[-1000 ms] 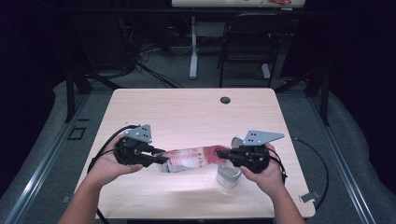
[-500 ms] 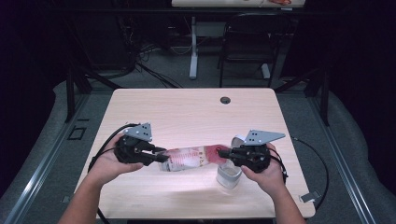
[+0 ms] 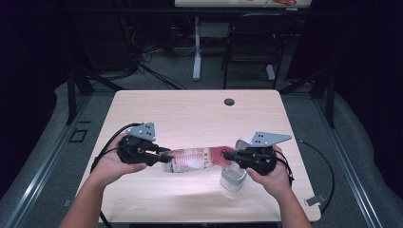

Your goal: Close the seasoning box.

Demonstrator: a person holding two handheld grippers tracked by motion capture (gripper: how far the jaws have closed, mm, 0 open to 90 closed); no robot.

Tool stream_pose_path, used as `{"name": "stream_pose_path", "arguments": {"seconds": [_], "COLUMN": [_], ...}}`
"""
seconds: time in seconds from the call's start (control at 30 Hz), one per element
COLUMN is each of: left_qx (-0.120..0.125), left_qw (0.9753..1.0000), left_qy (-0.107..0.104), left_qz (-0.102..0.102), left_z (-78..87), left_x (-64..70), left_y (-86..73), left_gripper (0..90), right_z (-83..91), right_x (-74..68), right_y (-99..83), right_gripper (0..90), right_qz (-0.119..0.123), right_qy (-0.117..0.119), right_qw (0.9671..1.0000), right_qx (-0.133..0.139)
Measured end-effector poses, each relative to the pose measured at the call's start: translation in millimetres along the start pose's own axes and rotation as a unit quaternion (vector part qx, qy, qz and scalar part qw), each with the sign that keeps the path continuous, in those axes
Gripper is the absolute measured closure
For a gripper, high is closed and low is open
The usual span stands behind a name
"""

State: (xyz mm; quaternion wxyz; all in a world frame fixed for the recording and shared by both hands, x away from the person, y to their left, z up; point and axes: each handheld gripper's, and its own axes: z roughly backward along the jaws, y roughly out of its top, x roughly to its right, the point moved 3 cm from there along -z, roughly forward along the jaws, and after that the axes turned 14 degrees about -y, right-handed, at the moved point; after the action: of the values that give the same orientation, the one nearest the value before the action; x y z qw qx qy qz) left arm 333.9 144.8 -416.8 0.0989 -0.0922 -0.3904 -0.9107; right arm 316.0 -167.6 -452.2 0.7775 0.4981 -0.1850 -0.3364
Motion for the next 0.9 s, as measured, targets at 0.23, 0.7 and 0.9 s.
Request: {"name": "stream_pose_path", "arguments": {"seconds": [0.23,0.7,0.9], "left_qx": [-0.001,0.001,0.001], "left_qw": [1.0,1.0,1.0], "left_qy": [0.001,-0.001,-0.002], "left_qz": [-0.001,-0.002,-0.002], "left_z": [0.4,1.3,2.2], "left_x": [-0.4,-0.4,0.3], "left_y": [2.3,6.1,9.5], "left_gripper": [75.5,76.4,77.0], "right_z": [0.3,1.3,2.1], "right_x": [1.3,1.8,3.4], "right_y": [-0.6,-0.7,-1.0], "right_gripper": [87.5,87.7,87.6], "right_qz": [-0.002,-0.004,-0.004], "right_qy": [-0.001,-0.001,-0.003], "right_qw": [1.0,1.0,1.0], "right_qx": [0.0,-0.002,-0.003]}}
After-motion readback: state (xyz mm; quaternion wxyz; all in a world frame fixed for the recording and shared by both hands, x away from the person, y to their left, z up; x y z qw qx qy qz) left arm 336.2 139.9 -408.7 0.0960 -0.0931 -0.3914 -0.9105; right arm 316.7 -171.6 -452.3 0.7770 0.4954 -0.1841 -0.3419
